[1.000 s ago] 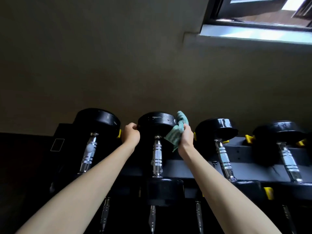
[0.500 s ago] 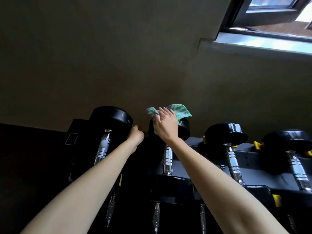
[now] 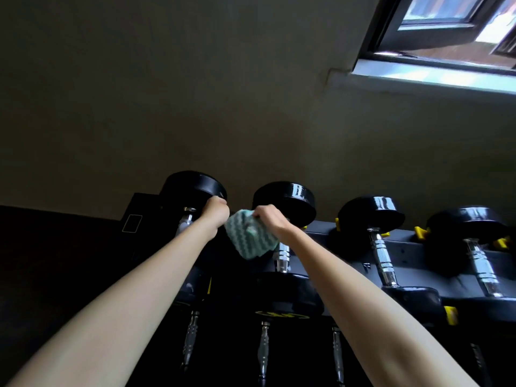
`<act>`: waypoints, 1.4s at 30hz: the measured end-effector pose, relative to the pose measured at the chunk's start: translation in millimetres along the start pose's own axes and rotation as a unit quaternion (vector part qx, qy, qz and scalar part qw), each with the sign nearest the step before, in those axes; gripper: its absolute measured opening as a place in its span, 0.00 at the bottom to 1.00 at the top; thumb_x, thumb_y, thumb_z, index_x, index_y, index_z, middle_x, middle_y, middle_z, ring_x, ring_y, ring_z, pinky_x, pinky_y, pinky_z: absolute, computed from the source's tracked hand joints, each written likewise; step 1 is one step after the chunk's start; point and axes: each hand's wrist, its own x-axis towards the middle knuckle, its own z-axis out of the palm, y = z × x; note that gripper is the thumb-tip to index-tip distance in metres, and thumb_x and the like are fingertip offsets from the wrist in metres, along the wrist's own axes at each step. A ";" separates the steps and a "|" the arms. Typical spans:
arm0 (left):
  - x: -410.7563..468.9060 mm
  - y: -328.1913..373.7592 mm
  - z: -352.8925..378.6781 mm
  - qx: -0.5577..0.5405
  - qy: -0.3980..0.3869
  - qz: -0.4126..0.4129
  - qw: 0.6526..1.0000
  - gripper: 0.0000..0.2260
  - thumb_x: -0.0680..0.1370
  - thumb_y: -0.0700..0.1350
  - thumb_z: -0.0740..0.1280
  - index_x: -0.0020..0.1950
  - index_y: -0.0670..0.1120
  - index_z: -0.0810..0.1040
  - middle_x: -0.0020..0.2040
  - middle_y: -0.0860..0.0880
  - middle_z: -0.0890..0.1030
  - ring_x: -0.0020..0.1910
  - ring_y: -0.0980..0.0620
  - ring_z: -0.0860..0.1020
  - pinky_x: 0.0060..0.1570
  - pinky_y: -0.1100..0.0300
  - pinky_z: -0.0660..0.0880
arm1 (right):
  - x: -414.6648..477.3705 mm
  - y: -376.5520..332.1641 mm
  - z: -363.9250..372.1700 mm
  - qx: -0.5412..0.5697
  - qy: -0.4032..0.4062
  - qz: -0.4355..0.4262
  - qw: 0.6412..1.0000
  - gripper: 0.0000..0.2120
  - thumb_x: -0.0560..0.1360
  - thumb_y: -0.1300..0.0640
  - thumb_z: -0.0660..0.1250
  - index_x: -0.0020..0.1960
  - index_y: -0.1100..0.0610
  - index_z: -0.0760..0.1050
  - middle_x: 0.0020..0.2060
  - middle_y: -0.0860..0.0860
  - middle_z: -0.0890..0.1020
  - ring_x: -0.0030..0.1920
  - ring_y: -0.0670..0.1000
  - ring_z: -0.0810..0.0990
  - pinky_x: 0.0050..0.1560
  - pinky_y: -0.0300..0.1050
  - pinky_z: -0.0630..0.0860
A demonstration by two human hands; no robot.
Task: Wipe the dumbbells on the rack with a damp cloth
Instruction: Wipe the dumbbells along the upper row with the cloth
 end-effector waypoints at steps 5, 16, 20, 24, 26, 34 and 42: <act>-23.9 12.3 -7.5 -0.090 -0.042 0.002 0.995 0.10 0.80 0.37 0.53 0.51 0.43 0.73 0.47 0.44 0.73 0.40 0.51 0.71 0.45 0.59 0.70 | -23.6 25.5 -18.8 0.436 -0.048 0.095 0.893 0.14 0.77 0.59 0.54 0.44 0.63 0.77 0.36 0.57 0.82 0.41 0.56 0.79 0.44 0.47 0.75; -73.8 19.6 -11.1 -0.127 -0.293 0.063 0.945 0.14 0.80 0.54 0.59 0.46 0.46 0.77 0.32 0.52 0.80 0.36 0.52 0.78 0.44 0.57 0.76 | -55.2 48.7 -36.7 0.722 -0.116 -0.043 0.681 0.22 0.56 0.64 0.73 0.50 0.63 0.78 0.51 0.63 0.78 0.55 0.57 0.76 0.62 0.59 0.72; -79.4 26.2 -5.1 -0.151 -0.211 0.097 0.961 0.15 0.81 0.44 0.59 0.34 0.48 0.69 0.29 0.52 0.75 0.30 0.55 0.72 0.28 0.66 0.73 | -63.6 59.4 -41.8 0.645 -0.091 -0.057 0.757 0.24 0.66 0.64 0.67 0.62 0.57 0.72 0.54 0.59 0.80 0.51 0.57 0.81 0.54 0.52 0.78; -82.5 29.3 3.3 -0.072 -0.161 0.187 0.966 0.10 0.80 0.43 0.61 0.39 0.48 0.74 0.38 0.47 0.76 0.37 0.53 0.76 0.37 0.58 0.77 | -63.9 56.0 -38.1 0.482 0.002 0.007 0.876 0.18 0.77 0.64 0.56 0.64 0.51 0.71 0.50 0.57 0.78 0.43 0.54 0.79 0.38 0.46 0.79; -90.4 33.6 9.4 -0.016 -0.194 0.221 0.956 0.08 0.80 0.39 0.60 0.51 0.47 0.79 0.42 0.46 0.78 0.41 0.52 0.78 0.39 0.60 0.78 | -63.5 55.4 -37.6 0.538 0.001 0.040 0.842 0.17 0.76 0.60 0.56 0.63 0.56 0.72 0.49 0.59 0.77 0.44 0.57 0.79 0.42 0.51 0.80; -99.5 50.3 23.5 0.141 -0.401 0.185 0.886 0.29 0.69 0.26 0.52 0.62 0.46 0.78 0.57 0.45 0.80 0.55 0.51 0.79 0.55 0.62 0.76 | -58.5 69.1 -55.8 0.583 -0.005 0.040 0.811 0.12 0.79 0.54 0.58 0.52 0.61 0.76 0.40 0.59 0.85 0.39 0.56 0.85 0.44 0.53 0.81; -53.2 21.4 27.8 0.020 -0.097 0.025 0.995 0.16 0.78 0.33 0.51 0.38 0.44 0.74 0.36 0.47 0.76 0.31 0.54 0.74 0.30 0.66 0.72 | -20.1 112.4 -63.8 0.327 0.209 0.006 0.922 0.16 0.72 0.73 0.59 0.44 0.53 0.75 0.45 0.58 0.79 0.44 0.56 0.77 0.50 0.51 0.76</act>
